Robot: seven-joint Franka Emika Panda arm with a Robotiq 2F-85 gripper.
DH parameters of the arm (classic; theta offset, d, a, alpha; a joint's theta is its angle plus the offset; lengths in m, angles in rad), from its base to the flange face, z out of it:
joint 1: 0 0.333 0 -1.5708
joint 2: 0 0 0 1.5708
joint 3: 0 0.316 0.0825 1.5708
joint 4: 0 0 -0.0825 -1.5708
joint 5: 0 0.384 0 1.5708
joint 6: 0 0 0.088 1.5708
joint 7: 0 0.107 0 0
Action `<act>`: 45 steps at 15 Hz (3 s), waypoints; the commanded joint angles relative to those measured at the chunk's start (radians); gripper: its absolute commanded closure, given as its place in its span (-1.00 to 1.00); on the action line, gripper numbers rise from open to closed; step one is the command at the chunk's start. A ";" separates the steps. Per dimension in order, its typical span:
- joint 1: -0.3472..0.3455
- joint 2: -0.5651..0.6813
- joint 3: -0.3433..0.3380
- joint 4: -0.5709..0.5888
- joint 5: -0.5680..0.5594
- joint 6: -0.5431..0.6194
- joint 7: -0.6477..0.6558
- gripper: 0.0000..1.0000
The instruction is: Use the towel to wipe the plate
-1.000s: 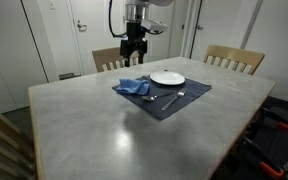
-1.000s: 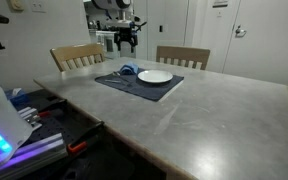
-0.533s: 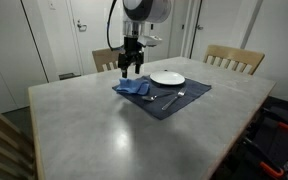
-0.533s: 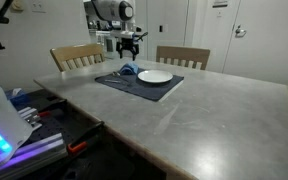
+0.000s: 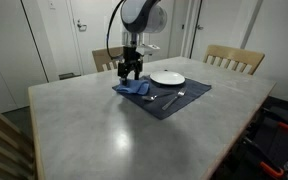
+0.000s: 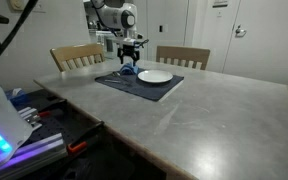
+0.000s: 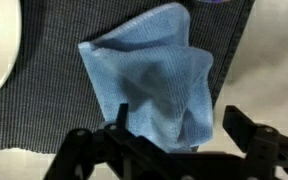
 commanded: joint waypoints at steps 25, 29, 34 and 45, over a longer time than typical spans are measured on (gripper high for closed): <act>0.003 -0.132 -0.167 0.132 -0.084 -0.241 0.226 0.96; 0.022 -0.138 -0.228 0.107 -0.183 -0.245 0.356 0.96; 0.047 -0.119 -0.261 0.072 -0.258 -0.246 0.479 0.96; 0.062 -0.058 -0.235 0.018 -0.217 -0.255 0.590 0.96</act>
